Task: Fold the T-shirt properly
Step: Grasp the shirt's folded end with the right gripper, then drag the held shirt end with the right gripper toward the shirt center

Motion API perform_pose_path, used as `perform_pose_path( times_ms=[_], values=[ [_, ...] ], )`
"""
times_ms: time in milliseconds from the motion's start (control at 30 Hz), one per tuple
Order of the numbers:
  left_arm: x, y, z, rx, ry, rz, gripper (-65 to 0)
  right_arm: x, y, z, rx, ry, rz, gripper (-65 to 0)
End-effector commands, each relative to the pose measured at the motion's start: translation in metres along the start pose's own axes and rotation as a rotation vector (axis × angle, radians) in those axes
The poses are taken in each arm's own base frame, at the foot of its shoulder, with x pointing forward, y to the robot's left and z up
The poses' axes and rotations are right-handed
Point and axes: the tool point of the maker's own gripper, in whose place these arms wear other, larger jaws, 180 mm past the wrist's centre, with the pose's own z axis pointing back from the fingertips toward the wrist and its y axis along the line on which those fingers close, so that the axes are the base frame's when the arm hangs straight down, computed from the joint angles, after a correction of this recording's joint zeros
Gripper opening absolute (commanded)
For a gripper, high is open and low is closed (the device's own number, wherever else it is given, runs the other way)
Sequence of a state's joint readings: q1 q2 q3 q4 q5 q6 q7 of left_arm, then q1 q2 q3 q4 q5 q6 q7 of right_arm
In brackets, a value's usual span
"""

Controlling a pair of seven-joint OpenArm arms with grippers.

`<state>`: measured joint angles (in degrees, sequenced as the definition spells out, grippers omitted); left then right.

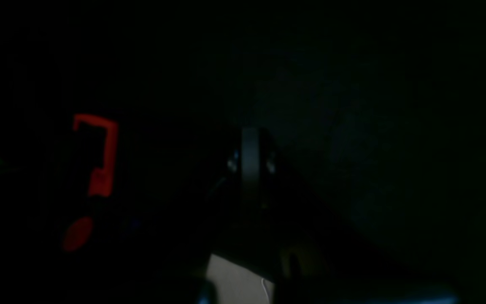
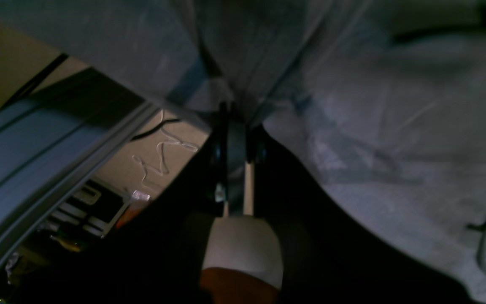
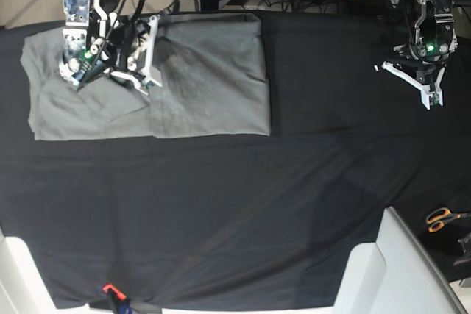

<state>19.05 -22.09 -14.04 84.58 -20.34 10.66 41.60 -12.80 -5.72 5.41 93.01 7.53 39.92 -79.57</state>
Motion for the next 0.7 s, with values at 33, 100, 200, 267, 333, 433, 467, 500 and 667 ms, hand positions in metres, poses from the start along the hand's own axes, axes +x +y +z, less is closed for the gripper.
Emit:
perform_pose_path(
  times_ms=[33,100,200,267,333,433,467,500,667],
  values=[
    [0.014,0.007,0.002,0.018,-0.038,-0.011,-65.0,0.002,0.001,0.003,-0.004,-0.007,0.006,-64.1],
    [0.014,0.007,0.002,0.018,-0.038,-0.011,-65.0,-0.001,0.003,0.002,0.003,-0.003,0.004,-64.1],
    [0.014,0.007,0.002,0.018,-0.038,-0.011,-65.0,-0.003,0.005,0.001,0.006,0.002,0.003,-64.1],
    [0.013,0.006,0.002,0.017,-0.038,-0.012,-65.0,-0.003,0.005,0.000,0.007,0.001,0.002,-63.8],
    [0.013,0.006,0.002,0.017,-0.038,-0.012,-65.0,-0.003,0.005,0.000,0.007,0.001,0.002,-63.5],
    [0.013,0.007,0.002,0.018,-0.036,-0.012,-65.0,-0.003,0.005,0.000,0.007,0.001,0.002,-58.5],
    [0.013,0.007,0.002,0.018,-0.036,-0.012,-65.0,-0.002,0.005,0.001,0.006,0.000,0.003,-54.5],
    [0.013,0.007,0.002,0.018,-0.036,-0.012,-65.0,-0.002,0.004,0.001,0.005,-0.001,0.001,-48.8],
    [0.012,0.006,0.002,0.017,-0.034,-0.012,-65.0,0.009,-0.002,0.016,-0.039,-0.054,0.011,-27.3]
  ],
)
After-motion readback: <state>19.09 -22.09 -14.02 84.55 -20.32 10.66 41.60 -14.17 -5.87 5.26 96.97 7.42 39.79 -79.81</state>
